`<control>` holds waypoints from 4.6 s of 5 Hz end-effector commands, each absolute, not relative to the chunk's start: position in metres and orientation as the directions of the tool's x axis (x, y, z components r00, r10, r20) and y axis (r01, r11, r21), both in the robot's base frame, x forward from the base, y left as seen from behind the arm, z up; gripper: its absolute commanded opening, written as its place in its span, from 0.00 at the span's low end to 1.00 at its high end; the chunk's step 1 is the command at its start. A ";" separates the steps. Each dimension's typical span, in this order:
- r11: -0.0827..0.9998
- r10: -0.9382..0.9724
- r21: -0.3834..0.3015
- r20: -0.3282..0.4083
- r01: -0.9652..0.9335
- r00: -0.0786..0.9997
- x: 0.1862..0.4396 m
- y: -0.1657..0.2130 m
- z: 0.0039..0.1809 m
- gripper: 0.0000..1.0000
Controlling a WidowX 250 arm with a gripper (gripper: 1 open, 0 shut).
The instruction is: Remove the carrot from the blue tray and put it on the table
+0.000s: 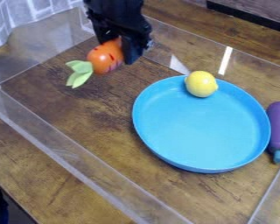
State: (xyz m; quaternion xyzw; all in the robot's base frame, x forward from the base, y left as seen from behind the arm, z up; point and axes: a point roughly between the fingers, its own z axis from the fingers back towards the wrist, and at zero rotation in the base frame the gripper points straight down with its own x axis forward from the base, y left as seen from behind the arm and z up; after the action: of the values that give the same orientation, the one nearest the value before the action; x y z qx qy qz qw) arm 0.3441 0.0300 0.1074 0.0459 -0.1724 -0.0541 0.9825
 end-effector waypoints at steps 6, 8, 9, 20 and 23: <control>0.980 -0.155 0.172 0.329 0.102 0.932 0.349 0.058 0.083 0.00; 0.974 -0.181 0.189 0.317 0.125 0.931 0.355 0.057 0.072 0.00; 0.970 -0.198 0.198 0.317 0.140 0.927 0.358 0.054 0.072 0.00; 0.960 -0.209 0.248 0.314 0.132 0.926 0.384 0.066 0.106 1.00; 0.966 -0.185 0.231 0.310 0.115 0.933 0.395 0.081 0.099 1.00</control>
State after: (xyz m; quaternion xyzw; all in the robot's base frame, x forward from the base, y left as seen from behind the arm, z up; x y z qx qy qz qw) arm 0.3888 0.0714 0.0763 0.0963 -0.1341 -0.0884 0.9823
